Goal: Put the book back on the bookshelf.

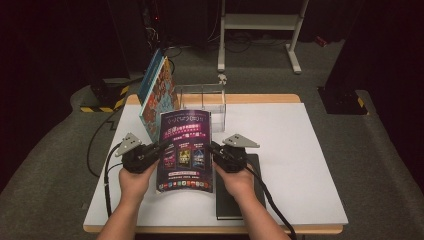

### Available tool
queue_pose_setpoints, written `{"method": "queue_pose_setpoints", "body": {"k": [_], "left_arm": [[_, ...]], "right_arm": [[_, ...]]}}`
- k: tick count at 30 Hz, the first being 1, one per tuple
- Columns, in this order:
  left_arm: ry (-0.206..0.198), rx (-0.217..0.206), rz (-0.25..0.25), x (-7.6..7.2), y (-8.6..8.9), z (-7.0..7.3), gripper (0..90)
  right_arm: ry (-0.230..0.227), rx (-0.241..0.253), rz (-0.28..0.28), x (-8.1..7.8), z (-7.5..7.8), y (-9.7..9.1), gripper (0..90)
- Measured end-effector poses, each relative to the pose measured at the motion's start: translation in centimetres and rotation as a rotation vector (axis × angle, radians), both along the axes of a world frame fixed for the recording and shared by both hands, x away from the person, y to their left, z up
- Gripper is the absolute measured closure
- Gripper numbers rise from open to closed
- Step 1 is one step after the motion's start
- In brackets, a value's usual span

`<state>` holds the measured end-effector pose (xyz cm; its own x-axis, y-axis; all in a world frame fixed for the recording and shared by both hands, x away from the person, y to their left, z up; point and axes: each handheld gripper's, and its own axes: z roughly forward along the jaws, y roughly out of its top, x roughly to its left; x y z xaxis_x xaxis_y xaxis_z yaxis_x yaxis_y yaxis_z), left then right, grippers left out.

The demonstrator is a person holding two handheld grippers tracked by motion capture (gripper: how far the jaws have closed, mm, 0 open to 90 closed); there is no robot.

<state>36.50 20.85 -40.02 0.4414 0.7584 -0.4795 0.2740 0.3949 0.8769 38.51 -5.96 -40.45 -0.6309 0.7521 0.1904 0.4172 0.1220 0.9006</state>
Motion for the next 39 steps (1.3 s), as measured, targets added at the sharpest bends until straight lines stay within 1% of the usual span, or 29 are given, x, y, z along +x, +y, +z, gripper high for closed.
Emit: {"method": "queue_pose_setpoints", "body": {"k": [2, 7, 9, 10, 11, 14, 17, 18, 21, 22, 25, 27, 29, 33, 36, 39], "left_arm": [[-0.008, -0.005, 0.007, 0.2, -0.2, 0.1, 82.9], [-0.015, 0.008, 0.018, 0.8, -0.6, 0.1, 82.8], [-0.019, 0.023, 0.023, 1.1, -0.7, 0.0, 82.7], [-0.018, 0.013, 0.029, 1.2, -0.8, 0.1, 82.7], [-0.019, 0.023, 0.030, 1.4, -0.7, 0.1, 82.7], [-0.029, 0.030, 0.041, 1.7, -0.7, 0.1, 82.7], [-0.050, 0.046, 0.058, 2.1, -1.1, 0.1, 82.7], [-0.051, 0.051, 0.059, 2.1, -1.2, 0.0, 82.7], [-0.054, 0.043, 0.067, 2.5, -1.5, -0.1, 82.6], [-0.056, 0.051, 0.066, 2.6, -1.4, -0.1, 82.6], [-0.058, 0.042, 0.073, 2.9, -1.5, -0.2, 82.6], [-0.057, 0.043, 0.076, 3.0, -1.5, -0.2, 82.6], [-0.063, 0.044, 0.081, 3.0, -1.5, -0.3, 82.5], [-0.074, 0.042, 0.075, 2.9, -1.3, -0.5, 82.4], [-0.083, 0.043, 0.073, 2.6, -1.1, -0.6, 82.0], [-0.090, 0.033, 0.078, 2.4, -1.0, -0.8, 80.7]], "right_arm": [[-0.008, 0.004, -0.004, 0.1, 0.2, -0.1, 80.5], [-0.014, 0.017, -0.022, 0.7, 0.3, -0.2, 81.3], [-0.018, 0.019, -0.029, 1.0, 0.3, -0.2, 81.5], [-0.022, 0.017, -0.034, 1.2, 0.2, -0.1, 81.7], [-0.023, 0.017, -0.036, 1.3, 0.2, 0.0, 81.8], [-0.032, 0.021, -0.042, 1.8, 0.2, 0.2, 81.9], [-0.039, 0.019, -0.054, 2.3, 0.2, 0.3, 82.1], [-0.036, 0.021, -0.058, 2.5, 0.2, 0.3, 82.2], [-0.033, 0.026, -0.070, 2.8, 0.0, 0.3, 82.2], [-0.034, 0.028, -0.072, 3.0, 0.0, 0.2, 82.2], [-0.039, 0.033, -0.075, 3.2, -0.1, 0.3, 82.2], [-0.039, 0.036, -0.078, 3.4, -0.1, 0.4, 82.2], [-0.041, 0.032, -0.079, 3.4, 0.0, 0.5, 82.2], [-0.057, 0.026, -0.079, 3.3, -0.1, 0.5, 82.1], [-0.068, 0.032, -0.078, 3.0, -0.2, 0.5, 82.0], [-0.073, 0.039, -0.076, 2.7, -0.2, 0.3, 82.0]]}}
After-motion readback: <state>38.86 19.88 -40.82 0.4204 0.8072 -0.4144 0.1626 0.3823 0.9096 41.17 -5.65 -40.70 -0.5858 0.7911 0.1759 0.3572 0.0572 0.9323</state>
